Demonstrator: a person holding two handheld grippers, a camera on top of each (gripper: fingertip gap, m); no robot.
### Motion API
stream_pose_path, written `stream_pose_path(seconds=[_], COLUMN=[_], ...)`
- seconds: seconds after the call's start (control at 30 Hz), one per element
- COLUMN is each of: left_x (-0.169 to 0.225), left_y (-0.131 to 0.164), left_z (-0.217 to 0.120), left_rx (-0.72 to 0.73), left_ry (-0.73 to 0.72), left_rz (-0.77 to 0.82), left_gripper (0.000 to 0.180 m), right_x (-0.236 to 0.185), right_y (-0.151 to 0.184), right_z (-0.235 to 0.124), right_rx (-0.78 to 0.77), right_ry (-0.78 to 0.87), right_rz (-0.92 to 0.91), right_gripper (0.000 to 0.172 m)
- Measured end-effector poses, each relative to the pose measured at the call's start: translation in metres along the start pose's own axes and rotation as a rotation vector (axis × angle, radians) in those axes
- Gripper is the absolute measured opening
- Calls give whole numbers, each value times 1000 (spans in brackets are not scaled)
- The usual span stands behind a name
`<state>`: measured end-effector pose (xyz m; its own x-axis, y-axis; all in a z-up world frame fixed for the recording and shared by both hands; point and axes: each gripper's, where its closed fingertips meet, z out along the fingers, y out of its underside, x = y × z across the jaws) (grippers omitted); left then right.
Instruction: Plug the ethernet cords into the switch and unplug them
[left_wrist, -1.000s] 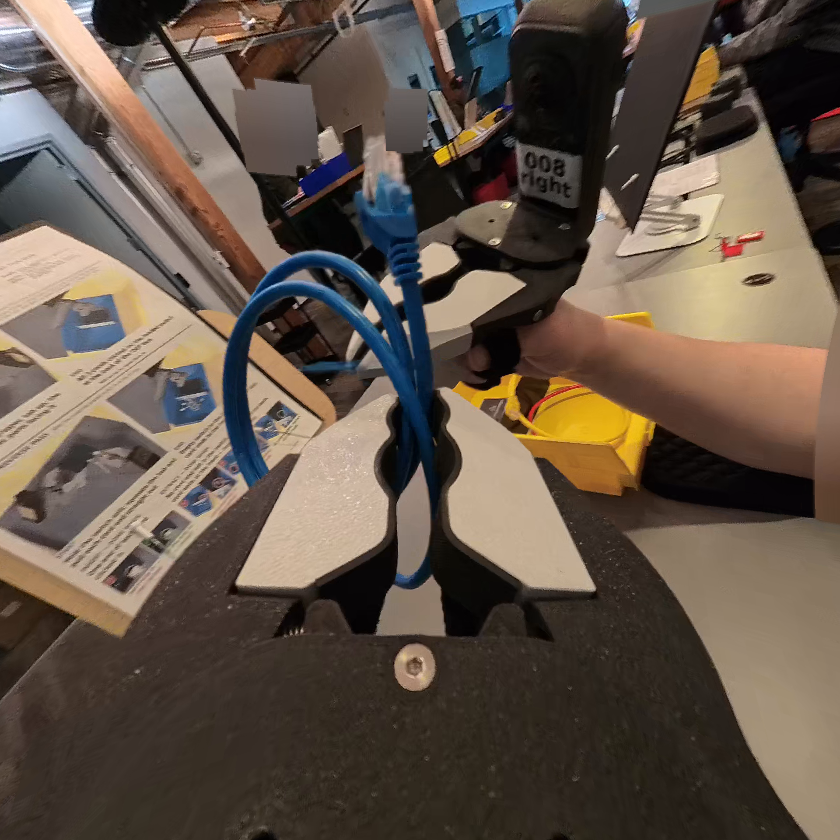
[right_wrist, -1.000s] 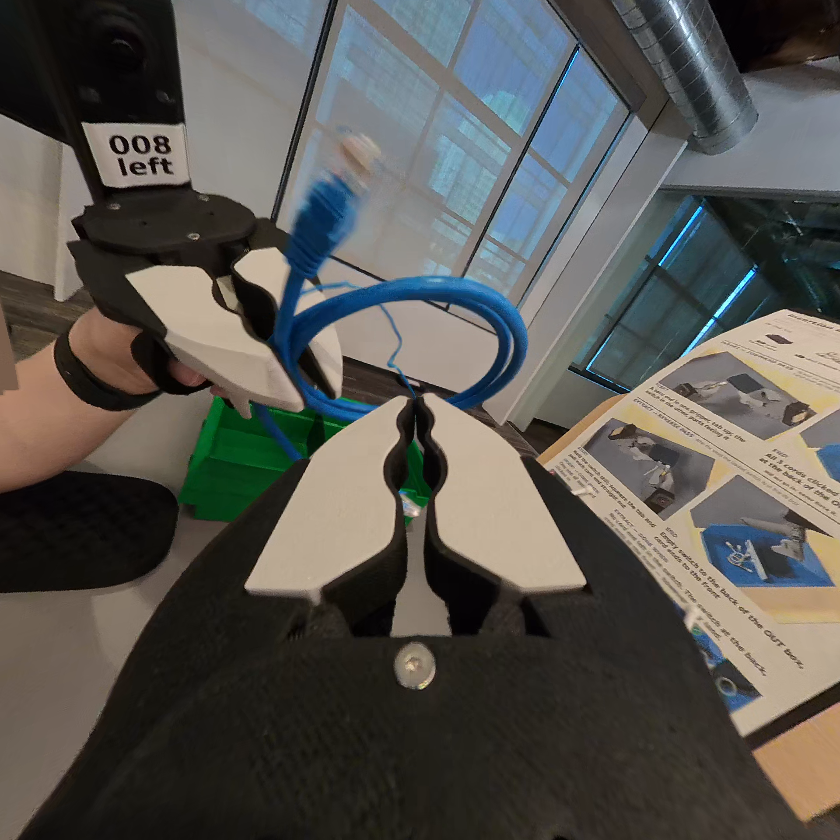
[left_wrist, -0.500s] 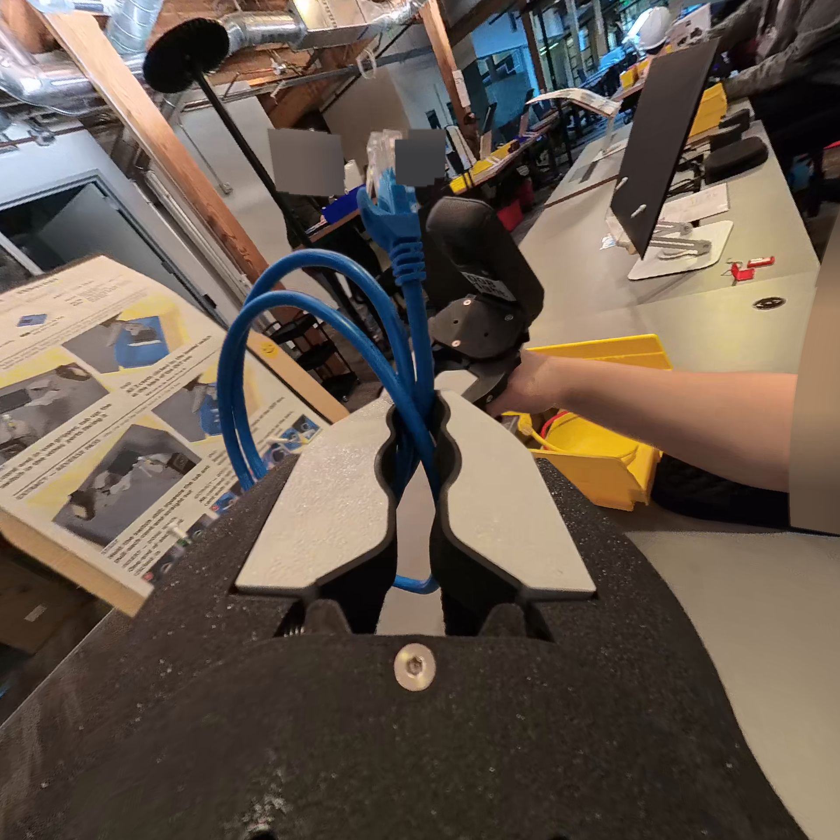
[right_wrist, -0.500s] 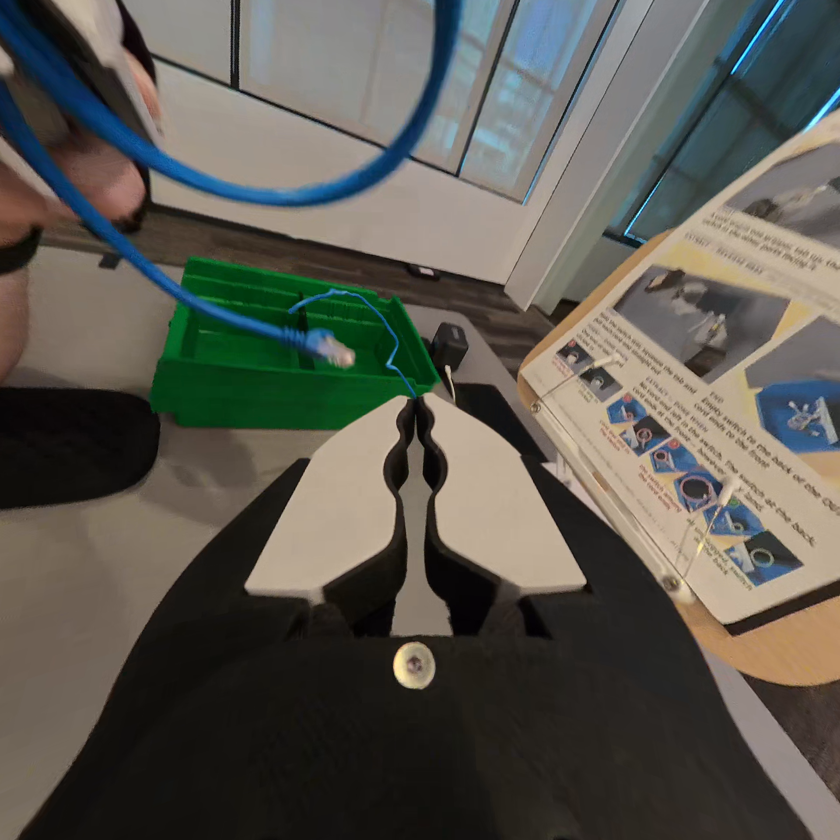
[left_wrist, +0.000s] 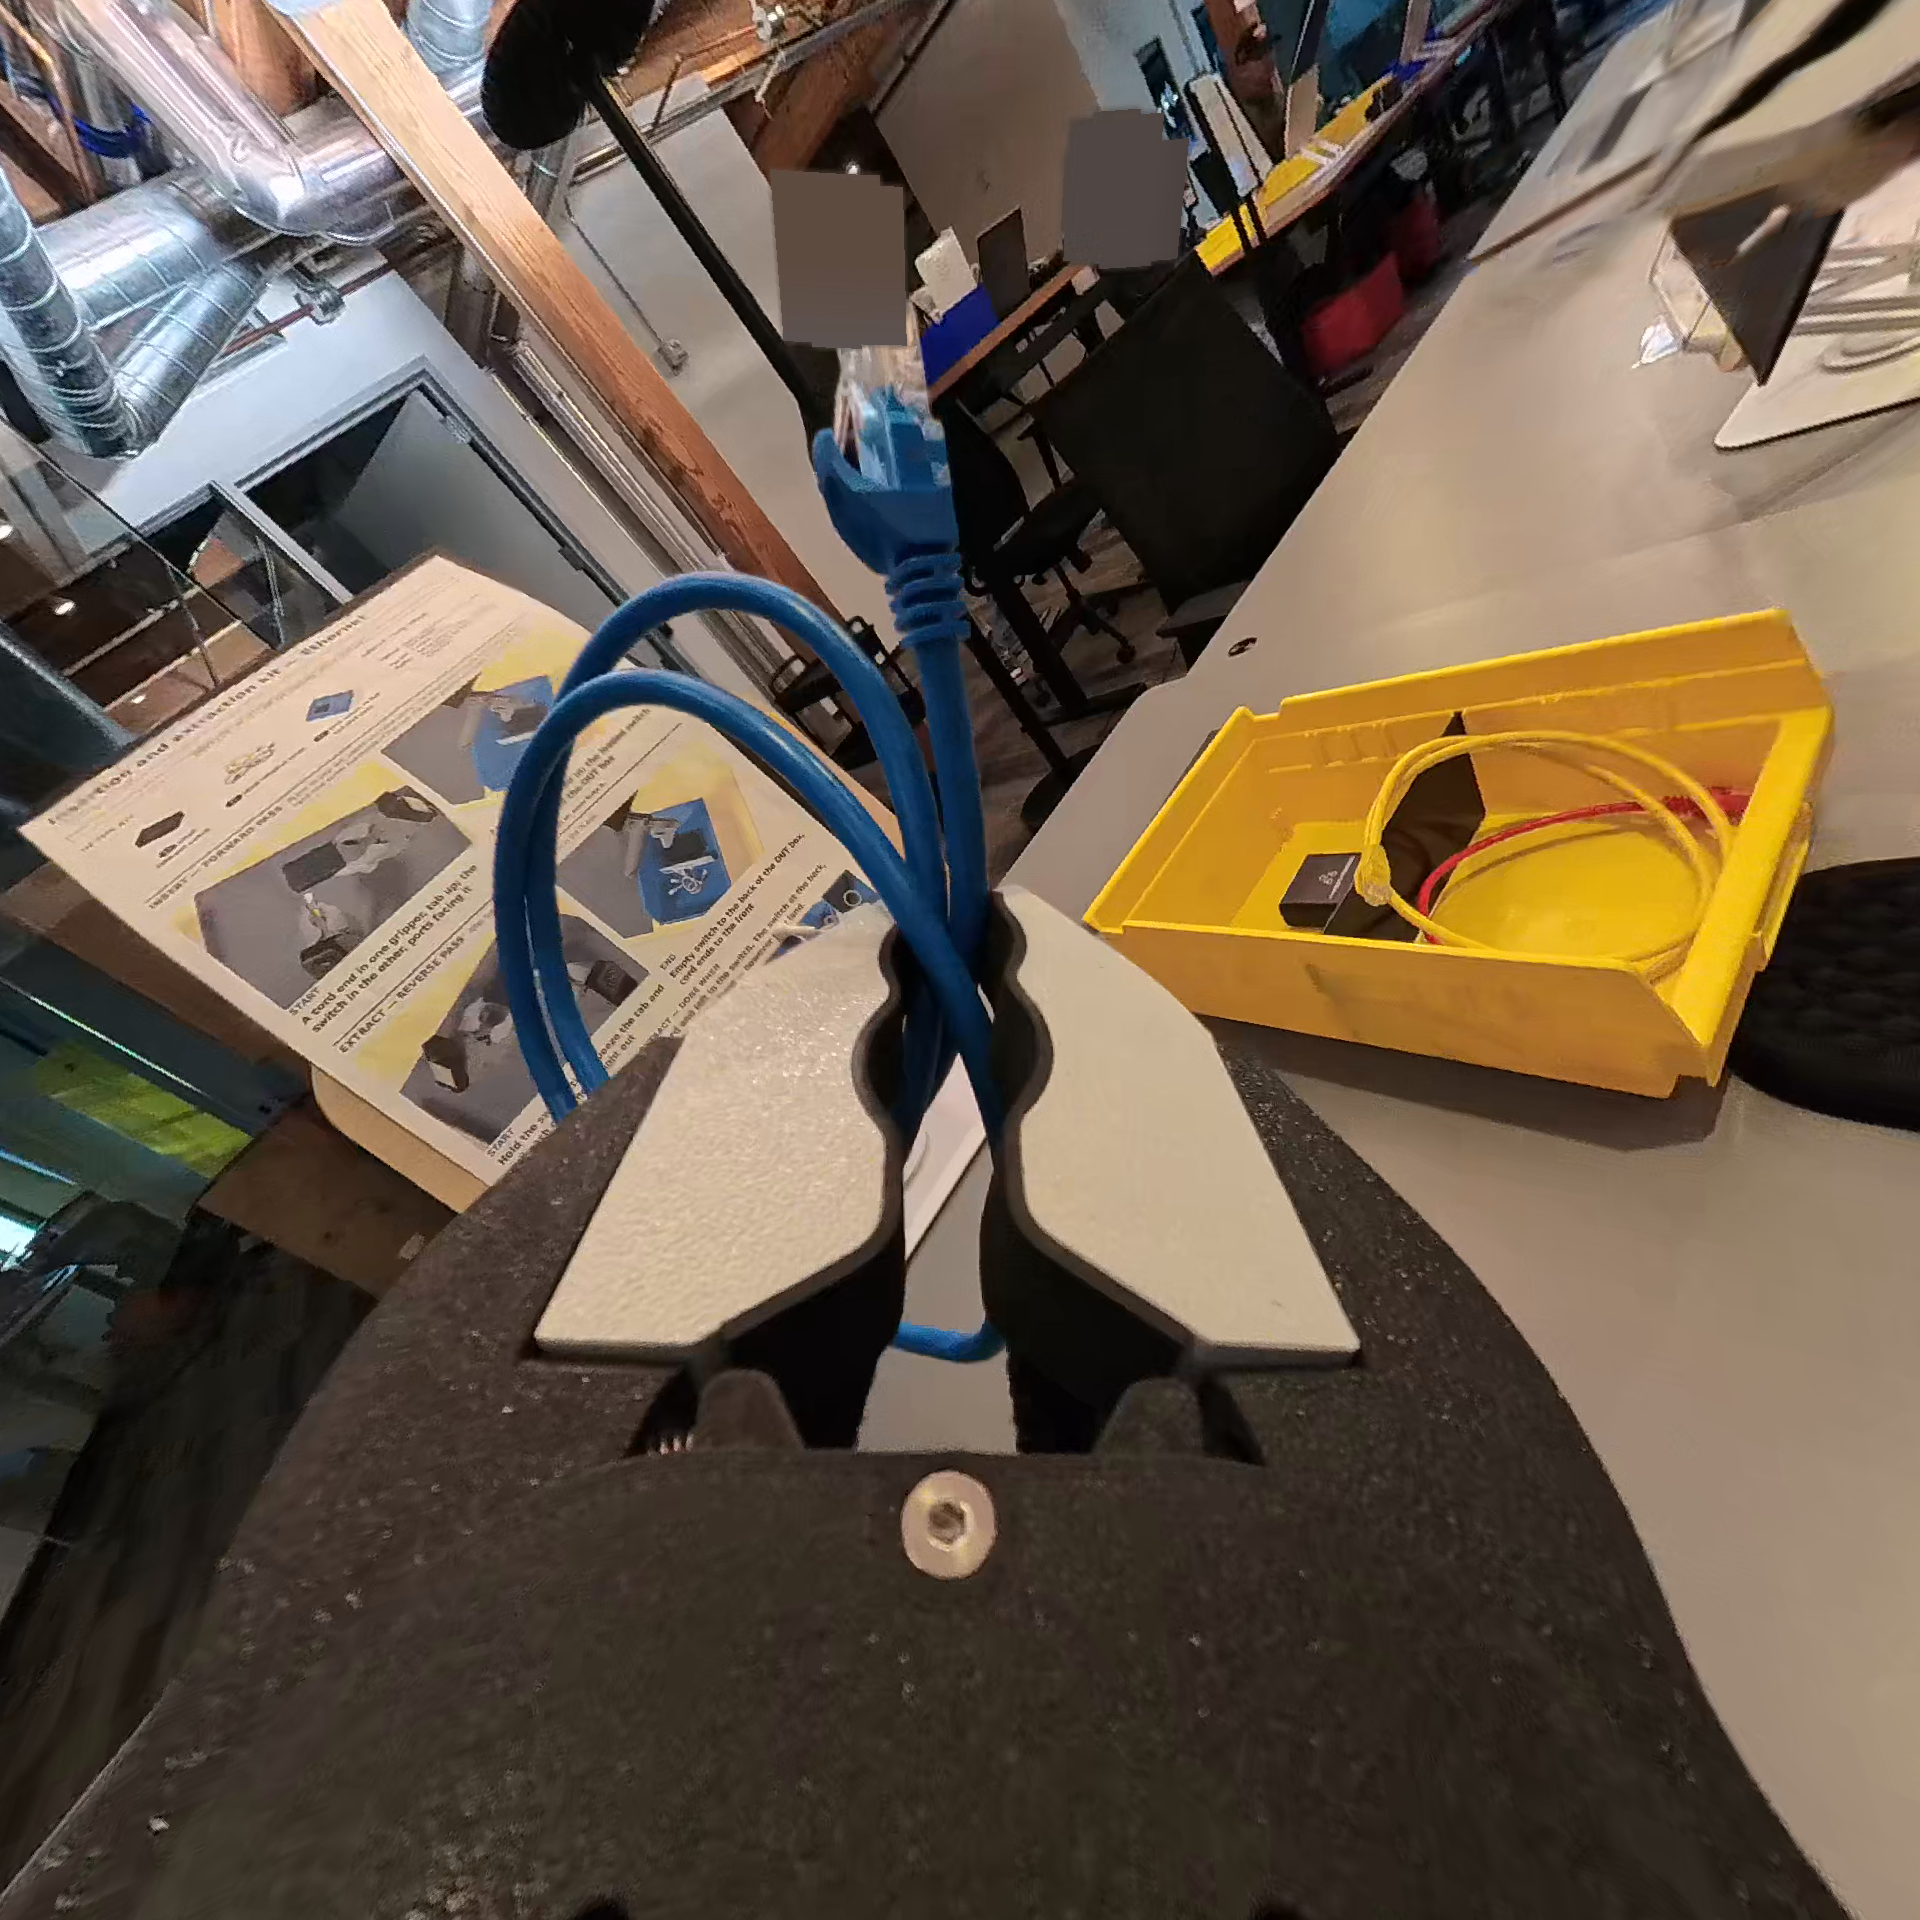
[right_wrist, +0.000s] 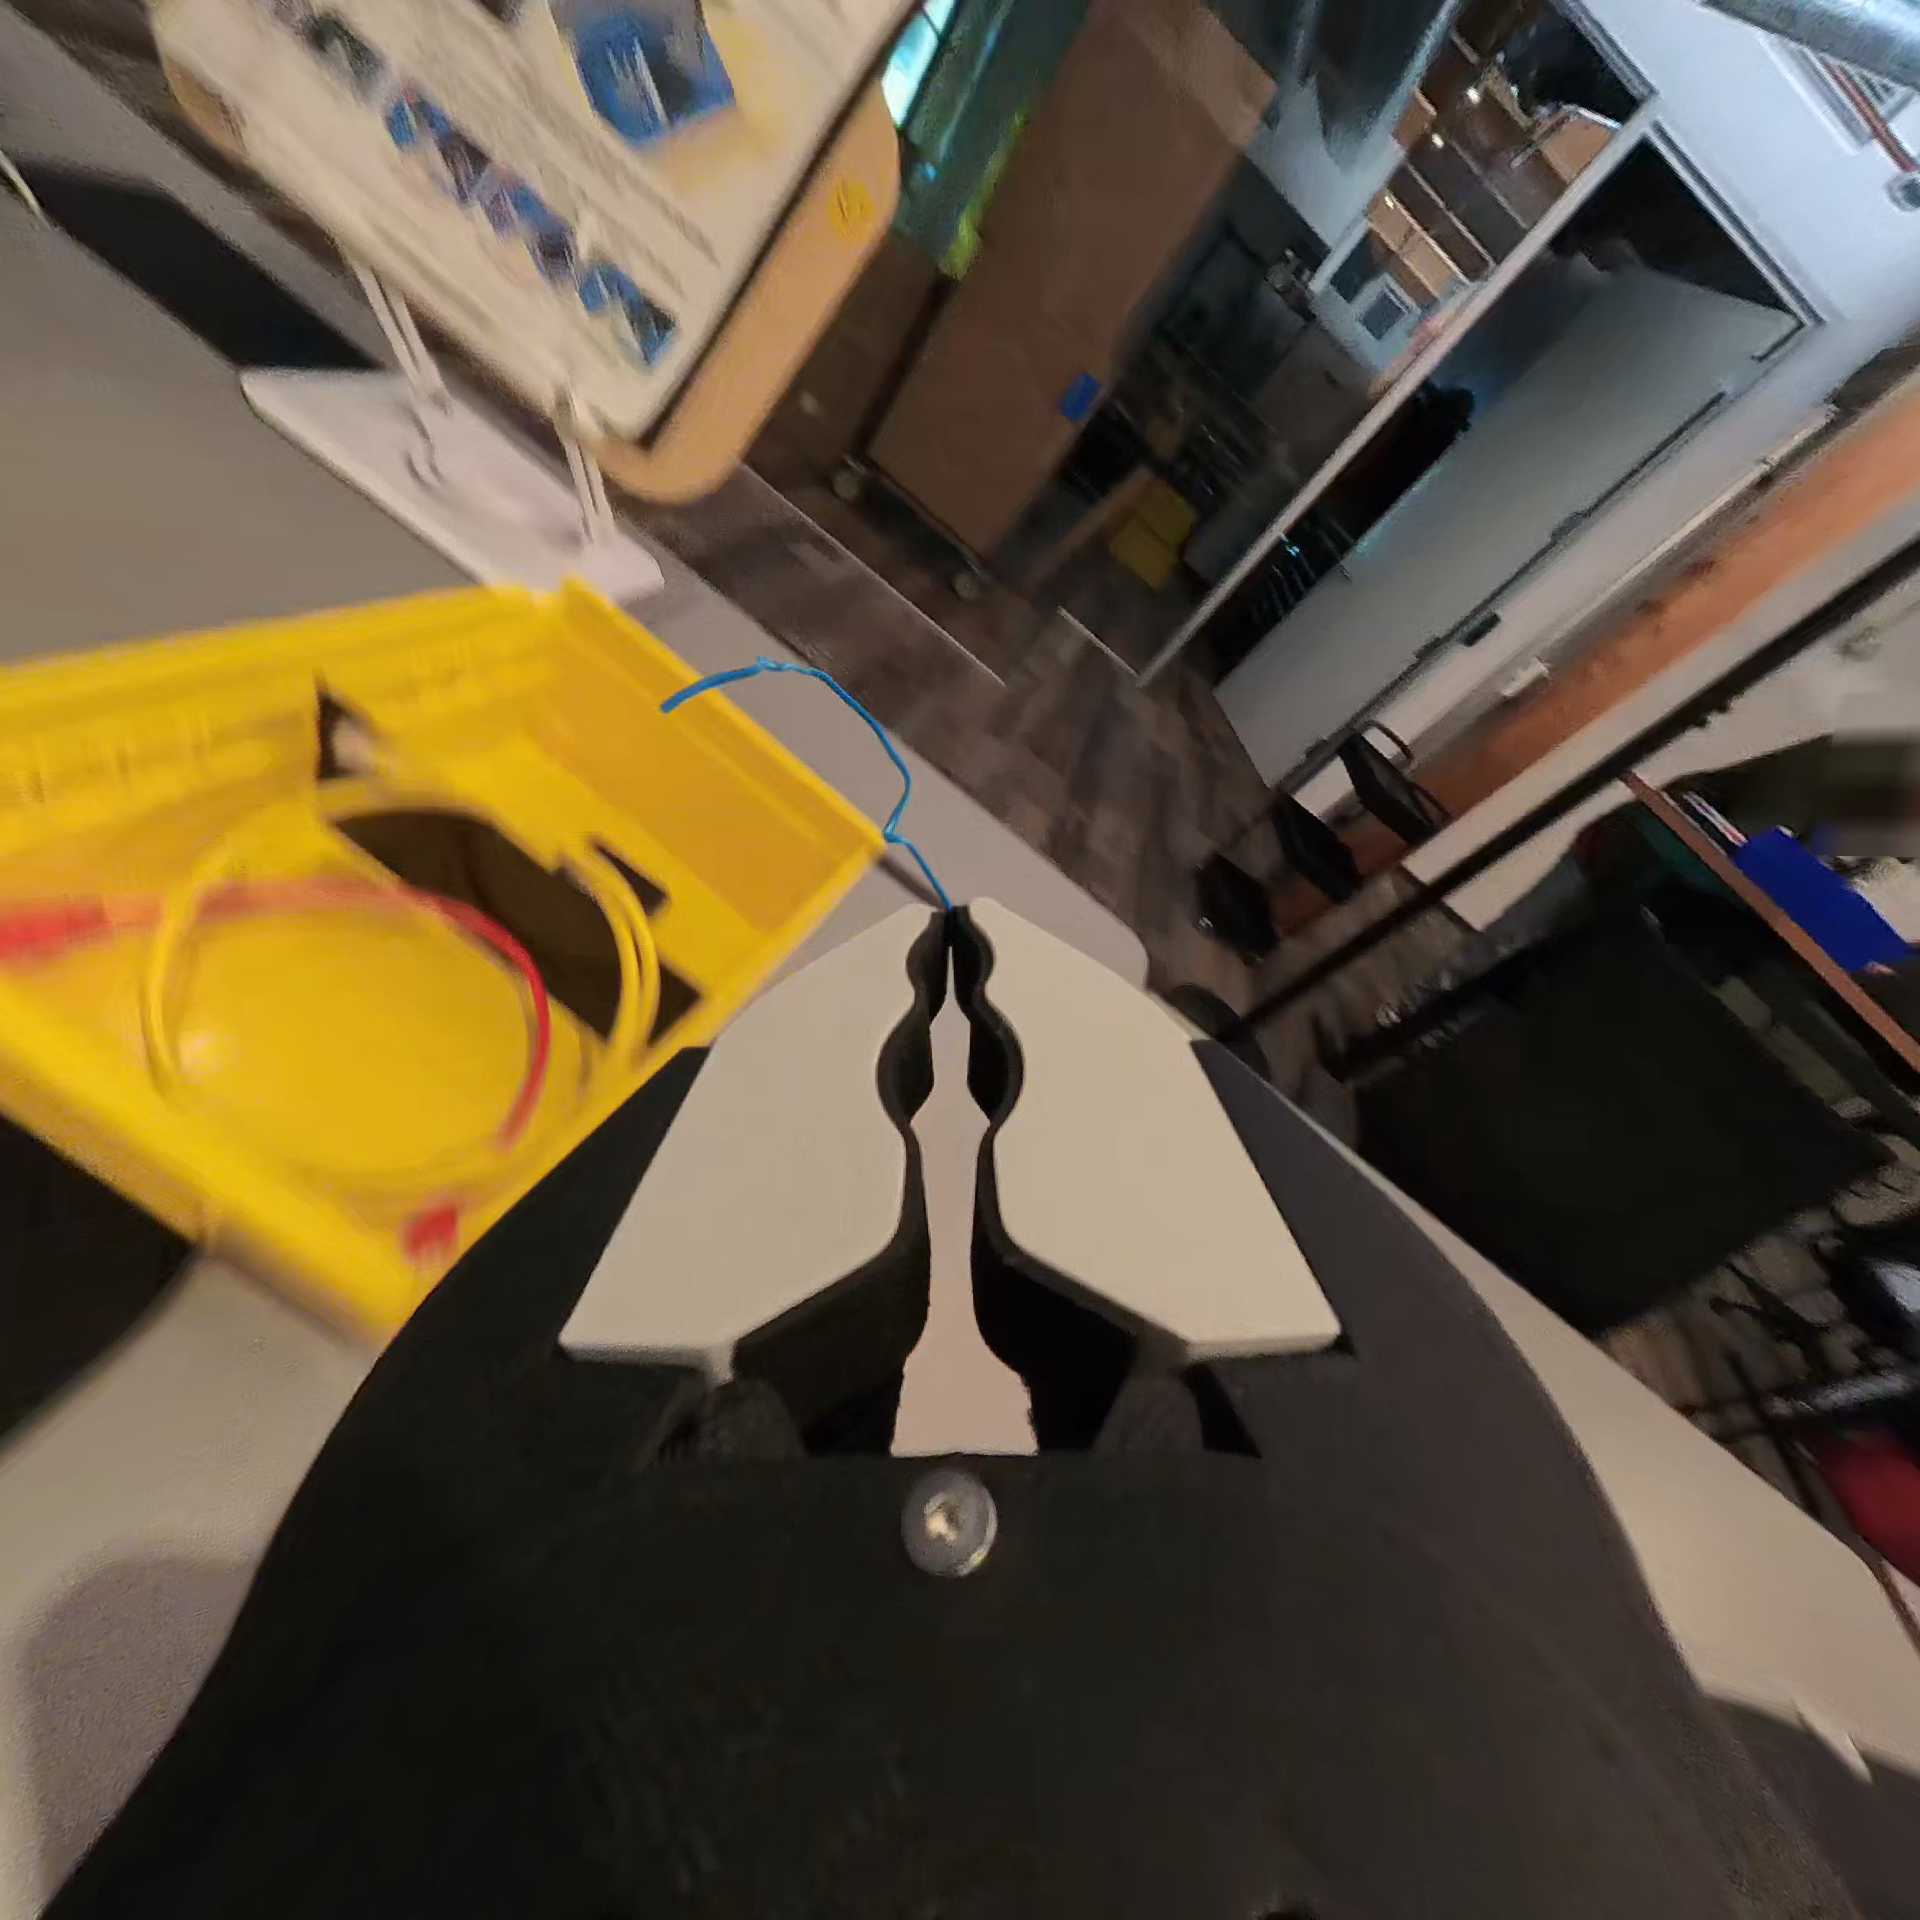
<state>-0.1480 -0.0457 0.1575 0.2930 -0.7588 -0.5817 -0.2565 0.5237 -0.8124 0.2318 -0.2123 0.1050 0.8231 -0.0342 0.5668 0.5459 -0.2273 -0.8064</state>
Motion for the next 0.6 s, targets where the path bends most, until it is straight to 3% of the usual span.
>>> stream_pose_path(seconds=[0.07, 0.17, 0.27, 0.43, 0.6], left_x=[4, 11, 17, 27, 32], left_y=[1, 4, 11, 24, 37], left_z=[4, 12, 22, 38, 50], left_rx=[-11, -35, -68, -131, -192], left_ry=[7, 13, 24, 25, 10], left_rz=[10, 23, 31, 49, 60], left_gripper=[11, 11, 11, 11, 10], right_x=[12, 41, 65, 120, 132], right_y=[58, 162, 258, 373, 448], right_z=[-56, -131, -175, -196, -189], right_rx=[-20, -190, -366, -615, -751], right_ry=[54, 223, 311, 445, 419], right_rz=[-29, 16, 145, 284, 443], right_gripper=[2, 2, 2, 2, 2])
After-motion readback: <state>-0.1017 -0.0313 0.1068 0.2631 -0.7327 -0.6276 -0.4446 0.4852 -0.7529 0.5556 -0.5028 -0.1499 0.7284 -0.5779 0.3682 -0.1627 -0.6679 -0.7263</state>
